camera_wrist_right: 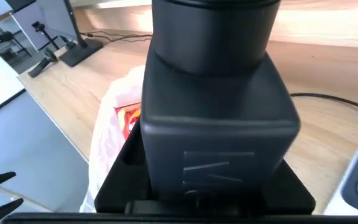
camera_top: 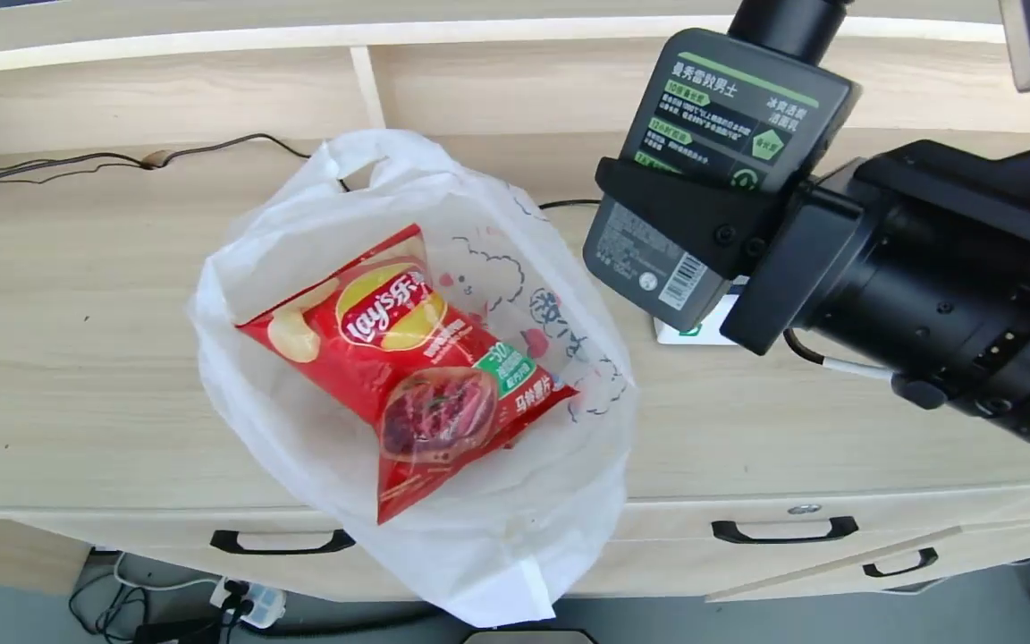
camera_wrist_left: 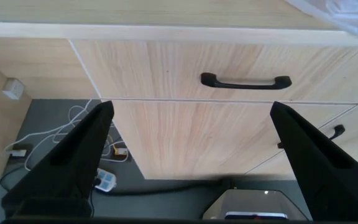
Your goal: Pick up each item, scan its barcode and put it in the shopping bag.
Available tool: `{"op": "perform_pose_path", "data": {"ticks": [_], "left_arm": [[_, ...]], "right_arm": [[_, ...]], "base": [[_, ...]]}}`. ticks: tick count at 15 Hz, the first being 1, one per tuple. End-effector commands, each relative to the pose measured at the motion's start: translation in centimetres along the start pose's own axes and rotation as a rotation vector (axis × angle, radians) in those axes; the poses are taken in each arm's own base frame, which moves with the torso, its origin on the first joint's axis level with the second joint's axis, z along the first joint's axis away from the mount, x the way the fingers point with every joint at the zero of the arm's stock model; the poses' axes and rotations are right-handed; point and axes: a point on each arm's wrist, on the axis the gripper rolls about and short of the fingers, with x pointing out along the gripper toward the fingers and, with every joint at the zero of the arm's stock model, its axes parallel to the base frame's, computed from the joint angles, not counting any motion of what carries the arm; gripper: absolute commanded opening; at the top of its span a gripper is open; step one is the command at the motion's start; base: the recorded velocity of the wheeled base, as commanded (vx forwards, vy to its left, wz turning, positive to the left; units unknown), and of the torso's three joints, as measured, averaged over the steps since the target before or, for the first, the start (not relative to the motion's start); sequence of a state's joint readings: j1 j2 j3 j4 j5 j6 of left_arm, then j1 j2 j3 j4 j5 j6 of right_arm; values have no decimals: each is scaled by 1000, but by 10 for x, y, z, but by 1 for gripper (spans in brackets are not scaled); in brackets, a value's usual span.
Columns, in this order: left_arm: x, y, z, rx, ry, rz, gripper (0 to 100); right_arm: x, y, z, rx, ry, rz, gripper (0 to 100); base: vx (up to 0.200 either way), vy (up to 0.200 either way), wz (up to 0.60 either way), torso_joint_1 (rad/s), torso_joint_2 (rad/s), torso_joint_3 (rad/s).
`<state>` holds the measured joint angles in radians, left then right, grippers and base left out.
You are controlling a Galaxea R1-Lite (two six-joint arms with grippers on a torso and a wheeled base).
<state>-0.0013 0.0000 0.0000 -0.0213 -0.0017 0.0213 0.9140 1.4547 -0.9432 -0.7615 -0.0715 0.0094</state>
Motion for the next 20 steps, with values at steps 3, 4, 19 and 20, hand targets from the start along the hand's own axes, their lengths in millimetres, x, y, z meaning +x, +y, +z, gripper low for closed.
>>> {"op": "perform_pose_path", "data": {"ticks": [3, 4, 19, 20], "left_arm": [[0, 0, 0, -4, 1, 0, 100], [0, 0, 0, -4, 1, 0, 100], [0, 0, 0, -3, -2, 0, 100], [0, 0, 0, -3, -2, 0, 100]], "right_arm": [[8, 0, 12, 38, -17, -3, 0], [11, 0, 7, 42, -2, -3, 0], [31, -61, -63, -142, 213, 16, 0], [36, -61, -53, -137, 176, 17, 0]], "base": [[0, 0, 600, 2, 1, 4], [0, 0, 600, 2, 2, 7], [0, 0, 40, 0, 0, 0], [0, 0, 0, 0, 0, 0]]}}
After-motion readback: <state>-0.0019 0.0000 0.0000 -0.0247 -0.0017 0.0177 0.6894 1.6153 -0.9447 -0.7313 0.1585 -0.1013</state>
